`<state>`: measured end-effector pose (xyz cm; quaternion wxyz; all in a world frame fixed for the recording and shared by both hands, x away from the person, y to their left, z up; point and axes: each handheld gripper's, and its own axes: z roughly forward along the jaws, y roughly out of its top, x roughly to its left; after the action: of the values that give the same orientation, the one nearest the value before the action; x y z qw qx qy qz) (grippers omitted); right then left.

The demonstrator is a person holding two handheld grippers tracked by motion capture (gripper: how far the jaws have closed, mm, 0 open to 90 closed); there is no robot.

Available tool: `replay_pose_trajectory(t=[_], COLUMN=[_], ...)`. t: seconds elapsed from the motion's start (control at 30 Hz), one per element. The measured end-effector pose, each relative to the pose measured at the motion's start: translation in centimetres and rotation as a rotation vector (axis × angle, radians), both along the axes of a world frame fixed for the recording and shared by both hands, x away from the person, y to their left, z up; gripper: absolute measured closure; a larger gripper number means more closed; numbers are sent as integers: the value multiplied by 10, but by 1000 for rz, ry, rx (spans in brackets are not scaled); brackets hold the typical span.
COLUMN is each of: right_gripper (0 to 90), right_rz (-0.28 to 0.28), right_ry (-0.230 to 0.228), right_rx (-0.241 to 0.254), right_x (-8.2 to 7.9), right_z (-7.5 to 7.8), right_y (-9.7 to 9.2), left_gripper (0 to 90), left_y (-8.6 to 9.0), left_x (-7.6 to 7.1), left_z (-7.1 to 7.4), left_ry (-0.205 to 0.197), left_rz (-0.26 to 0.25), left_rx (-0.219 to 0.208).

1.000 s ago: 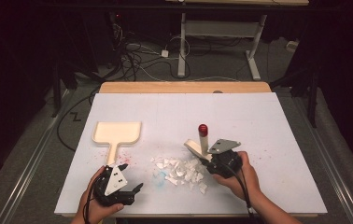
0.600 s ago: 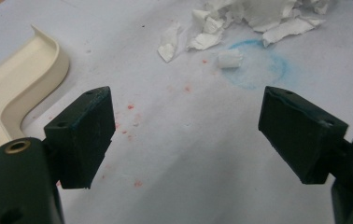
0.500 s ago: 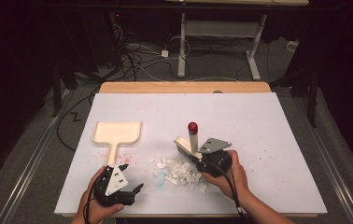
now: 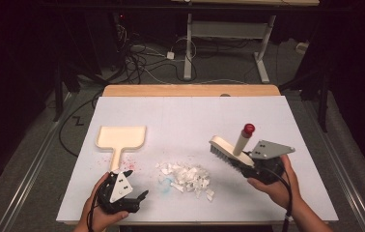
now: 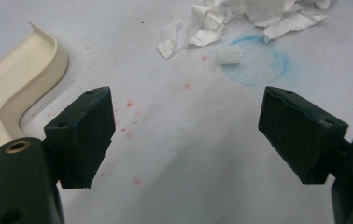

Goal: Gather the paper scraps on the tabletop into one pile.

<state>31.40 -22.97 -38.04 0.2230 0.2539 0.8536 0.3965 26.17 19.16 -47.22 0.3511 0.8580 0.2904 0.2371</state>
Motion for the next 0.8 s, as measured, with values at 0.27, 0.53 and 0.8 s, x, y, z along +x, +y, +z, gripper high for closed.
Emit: replay_pose_trajectory(t=[0.27,0.53,0.8], right_gripper=[678,678,678], right_rz=[75,182,269], right_ry=[76,130,149], right_rx=[-42,-81,-105], right_x=[-22,-39,-41], right_z=[-16,-31,-42], right_y=[-33,-39,-7], left_gripper=[179,179,179], left_y=[-1,-2,-4], left_x=[0,0,1], left_z=[0,-1,-1], left_ry=[-4,1,3], left_rz=[3,1,-5], left_rx=[2,7,11])
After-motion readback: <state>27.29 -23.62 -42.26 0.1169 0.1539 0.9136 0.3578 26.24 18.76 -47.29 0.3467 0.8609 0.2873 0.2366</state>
